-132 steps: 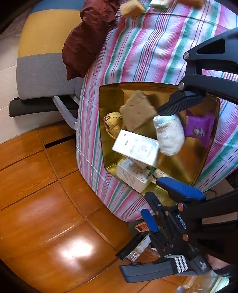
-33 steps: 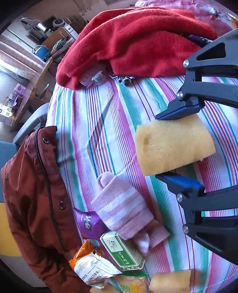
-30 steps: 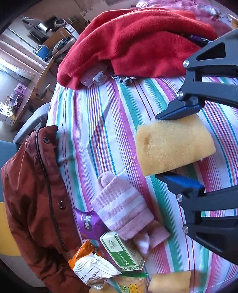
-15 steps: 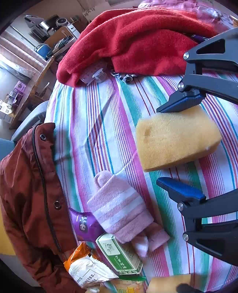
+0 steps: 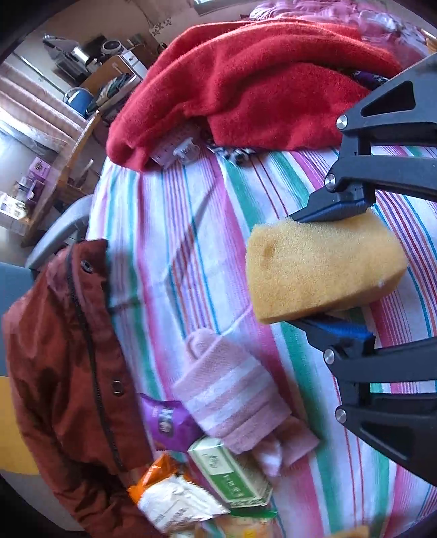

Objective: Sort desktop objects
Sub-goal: 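Carry both yellow sponges to the gold tray and open both grippers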

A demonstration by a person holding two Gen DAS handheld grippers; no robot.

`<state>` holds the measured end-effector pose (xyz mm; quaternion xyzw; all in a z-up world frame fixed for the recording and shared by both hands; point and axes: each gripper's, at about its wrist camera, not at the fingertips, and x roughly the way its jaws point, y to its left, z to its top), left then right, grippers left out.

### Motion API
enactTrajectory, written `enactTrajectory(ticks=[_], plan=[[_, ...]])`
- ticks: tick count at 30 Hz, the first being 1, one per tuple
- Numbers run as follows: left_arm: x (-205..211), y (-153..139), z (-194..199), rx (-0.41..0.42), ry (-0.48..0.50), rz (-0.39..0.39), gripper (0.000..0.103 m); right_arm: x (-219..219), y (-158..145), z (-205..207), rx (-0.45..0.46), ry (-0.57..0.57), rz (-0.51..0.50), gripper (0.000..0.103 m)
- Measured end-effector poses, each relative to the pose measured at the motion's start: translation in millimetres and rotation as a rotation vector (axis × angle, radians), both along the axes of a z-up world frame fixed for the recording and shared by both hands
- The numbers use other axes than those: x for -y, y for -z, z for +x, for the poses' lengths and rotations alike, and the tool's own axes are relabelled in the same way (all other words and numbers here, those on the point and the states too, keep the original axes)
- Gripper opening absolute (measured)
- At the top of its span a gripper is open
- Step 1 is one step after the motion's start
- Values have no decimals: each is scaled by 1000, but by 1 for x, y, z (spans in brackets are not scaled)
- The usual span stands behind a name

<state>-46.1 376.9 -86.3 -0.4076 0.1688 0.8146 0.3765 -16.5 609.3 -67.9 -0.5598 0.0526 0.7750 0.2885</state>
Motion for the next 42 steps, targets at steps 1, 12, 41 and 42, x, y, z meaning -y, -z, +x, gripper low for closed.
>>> enactTrajectory(ticks=[1, 12, 41, 42], plan=[[8, -6, 1, -12, -11, 11, 58, 0, -3, 1, -11, 3, 4, 50], [104, -77, 8, -157, -190, 80, 58, 31, -37, -1, -204, -133, 1, 50], [300, -109, 11, -256, -555, 77, 59, 314, -109, -3, -437, -694, -256, 50], [304, -108, 10, -254, -563, 77, 59, 328, -109, -4, -443, -719, -274, 50]])
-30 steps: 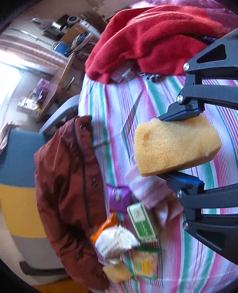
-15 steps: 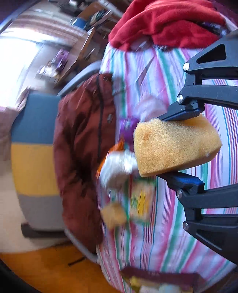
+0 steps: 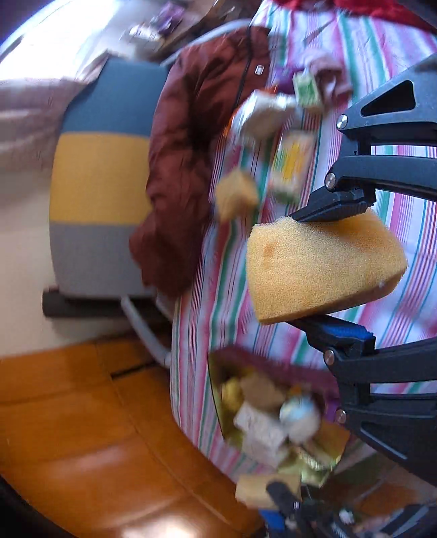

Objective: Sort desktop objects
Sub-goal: 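Carry both yellow sponges to the gold tray and open both grippers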

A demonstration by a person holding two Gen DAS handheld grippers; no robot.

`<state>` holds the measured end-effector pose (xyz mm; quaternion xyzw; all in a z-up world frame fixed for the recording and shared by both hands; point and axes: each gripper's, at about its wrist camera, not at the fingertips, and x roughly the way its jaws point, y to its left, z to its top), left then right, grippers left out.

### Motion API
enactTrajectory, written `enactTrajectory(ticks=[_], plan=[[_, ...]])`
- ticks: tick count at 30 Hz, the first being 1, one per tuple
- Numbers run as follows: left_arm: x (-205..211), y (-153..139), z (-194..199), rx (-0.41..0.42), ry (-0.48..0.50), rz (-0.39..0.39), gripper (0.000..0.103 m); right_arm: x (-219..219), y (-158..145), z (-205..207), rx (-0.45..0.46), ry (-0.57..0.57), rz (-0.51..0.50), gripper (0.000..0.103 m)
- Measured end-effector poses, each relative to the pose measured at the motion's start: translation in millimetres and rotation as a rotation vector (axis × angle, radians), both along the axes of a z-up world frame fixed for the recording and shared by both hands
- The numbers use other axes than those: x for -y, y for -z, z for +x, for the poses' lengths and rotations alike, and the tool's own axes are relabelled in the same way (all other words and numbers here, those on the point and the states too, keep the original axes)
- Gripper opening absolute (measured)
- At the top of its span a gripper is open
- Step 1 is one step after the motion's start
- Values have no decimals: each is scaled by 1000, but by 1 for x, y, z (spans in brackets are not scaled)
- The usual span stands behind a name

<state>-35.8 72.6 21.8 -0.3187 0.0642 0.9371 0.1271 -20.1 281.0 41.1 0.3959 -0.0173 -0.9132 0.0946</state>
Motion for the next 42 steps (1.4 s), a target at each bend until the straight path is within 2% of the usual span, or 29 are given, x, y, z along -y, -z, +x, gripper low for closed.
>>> enactTrajectory(ticks=[9, 17, 28, 42], plan=[[35, 13, -10, 27, -74, 7, 59, 85, 7, -5, 13, -152, -92, 50], [68, 34, -28, 68, -161, 13, 59, 130, 12, -10, 31, -228, -114, 51], [103, 58, -56, 120, -240, 28, 59, 168, 21, -24, 49, -277, -132, 51], [106, 62, -69, 124, -256, 45, 64, 192, 21, -50, 37, -285, -156, 53]])
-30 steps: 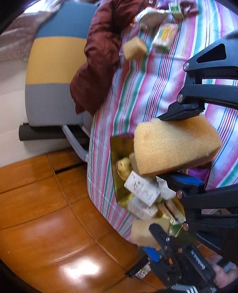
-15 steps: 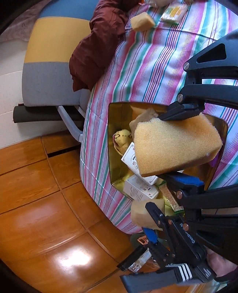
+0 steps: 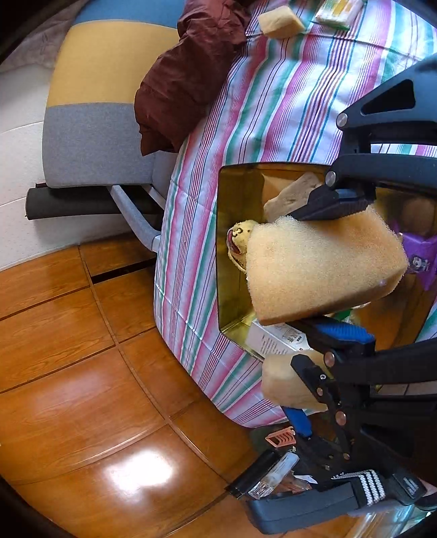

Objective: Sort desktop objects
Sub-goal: 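Carry both yellow sponges to the gold tray and open both grippers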

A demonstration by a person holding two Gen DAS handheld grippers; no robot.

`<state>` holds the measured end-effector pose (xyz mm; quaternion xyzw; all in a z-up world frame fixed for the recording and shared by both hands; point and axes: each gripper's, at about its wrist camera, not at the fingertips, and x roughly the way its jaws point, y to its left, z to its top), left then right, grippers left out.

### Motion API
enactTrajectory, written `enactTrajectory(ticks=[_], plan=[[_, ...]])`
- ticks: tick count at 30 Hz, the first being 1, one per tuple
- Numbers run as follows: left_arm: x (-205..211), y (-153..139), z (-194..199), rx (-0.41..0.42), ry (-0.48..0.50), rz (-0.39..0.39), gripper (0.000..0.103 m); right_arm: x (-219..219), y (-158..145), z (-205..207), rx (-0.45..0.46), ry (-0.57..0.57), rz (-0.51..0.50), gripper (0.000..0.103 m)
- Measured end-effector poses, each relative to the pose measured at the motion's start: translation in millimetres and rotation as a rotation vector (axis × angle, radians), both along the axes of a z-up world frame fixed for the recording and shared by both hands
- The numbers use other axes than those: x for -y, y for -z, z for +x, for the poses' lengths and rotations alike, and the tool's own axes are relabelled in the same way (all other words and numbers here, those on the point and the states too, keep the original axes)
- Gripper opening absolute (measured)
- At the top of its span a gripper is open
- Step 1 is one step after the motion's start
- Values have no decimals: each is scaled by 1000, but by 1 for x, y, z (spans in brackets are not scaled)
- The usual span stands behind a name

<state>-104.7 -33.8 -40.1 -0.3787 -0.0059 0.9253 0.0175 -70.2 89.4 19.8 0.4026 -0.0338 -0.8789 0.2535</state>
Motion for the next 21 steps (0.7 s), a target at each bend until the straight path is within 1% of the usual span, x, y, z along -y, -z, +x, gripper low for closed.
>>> enactTrajectory(ticks=[2, 4, 6, 7, 8, 9, 10, 15, 21], plan=[[0, -1, -1, -1, 0, 6, 67, 1, 1, -2, -3, 4, 0, 57], [-1, -2, -1, 0, 0, 13, 69, 4, 3, -5, -3, 6, 4, 59], [-1, -4, 0, -6, 5, 20, 74, 6, 6, -8, 7, -3, 2, 63], [-2, -5, 1, -11, 7, 21, 78, 8, 8, -9, 11, -5, 3, 69], [-2, -7, 2, -19, 9, 22, 83, 8, 9, -10, 10, -6, 4, 78], [-2, -9, 4, -25, 14, 24, 85, 8, 10, -10, 10, -9, 0, 83], [-2, -10, 4, -28, 16, 26, 85, 8, 11, -10, 10, -12, -5, 85], [-5, -16, 8, -38, 25, 25, 85, 0, 9, -2, 0, -8, -2, 85], [-12, -27, 18, -64, 43, 28, 85, -33, 1, 15, -31, 39, -2, 85]])
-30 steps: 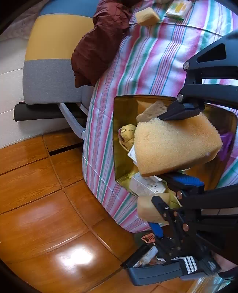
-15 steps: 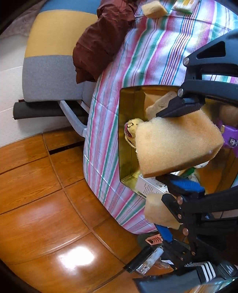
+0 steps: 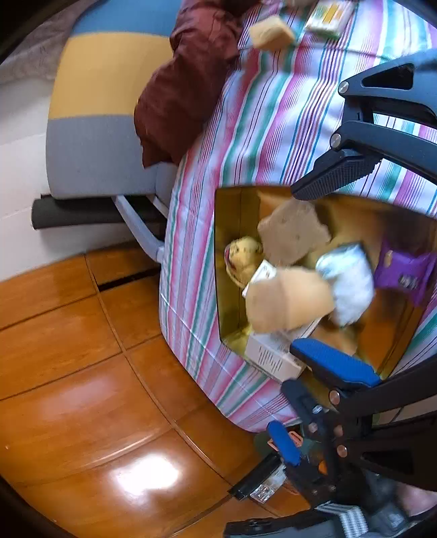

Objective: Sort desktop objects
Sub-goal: 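Move both grippers back toward the remaining pile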

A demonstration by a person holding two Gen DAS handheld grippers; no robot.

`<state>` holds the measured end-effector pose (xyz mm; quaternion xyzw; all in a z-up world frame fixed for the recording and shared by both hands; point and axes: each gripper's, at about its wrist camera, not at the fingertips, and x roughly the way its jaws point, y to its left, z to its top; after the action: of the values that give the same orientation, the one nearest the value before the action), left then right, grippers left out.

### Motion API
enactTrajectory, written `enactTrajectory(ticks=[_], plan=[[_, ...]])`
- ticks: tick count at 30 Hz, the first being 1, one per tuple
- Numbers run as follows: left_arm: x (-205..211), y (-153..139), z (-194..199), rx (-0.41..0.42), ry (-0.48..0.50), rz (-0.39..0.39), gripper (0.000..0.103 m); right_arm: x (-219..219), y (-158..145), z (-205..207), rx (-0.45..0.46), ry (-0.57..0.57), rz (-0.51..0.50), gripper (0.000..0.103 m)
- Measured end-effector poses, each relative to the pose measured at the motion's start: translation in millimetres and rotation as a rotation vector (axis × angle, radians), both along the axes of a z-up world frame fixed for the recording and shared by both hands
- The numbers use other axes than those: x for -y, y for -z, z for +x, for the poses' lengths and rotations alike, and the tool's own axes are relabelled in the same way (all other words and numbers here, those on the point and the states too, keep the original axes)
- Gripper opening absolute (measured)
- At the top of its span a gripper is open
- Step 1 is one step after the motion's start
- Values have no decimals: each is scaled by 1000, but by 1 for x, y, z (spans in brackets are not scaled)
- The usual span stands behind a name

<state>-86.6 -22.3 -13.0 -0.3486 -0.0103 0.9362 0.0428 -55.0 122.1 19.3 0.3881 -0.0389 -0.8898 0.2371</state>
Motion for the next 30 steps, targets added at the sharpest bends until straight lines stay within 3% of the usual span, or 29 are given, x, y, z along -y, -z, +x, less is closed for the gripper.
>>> enactTrajectory(ticks=[9, 20, 30], plan=[[-31, -19, 15, -37, 81, 12, 85, -79, -2, 19, 7, 141, -1, 85], [-92, -22, 27, -39, 239, 16, 85, -176, -6, 35, 17, 326, 28, 85], [-144, -19, 34, -27, 357, -35, 85, -246, -12, 48, 19, 472, 46, 85]])
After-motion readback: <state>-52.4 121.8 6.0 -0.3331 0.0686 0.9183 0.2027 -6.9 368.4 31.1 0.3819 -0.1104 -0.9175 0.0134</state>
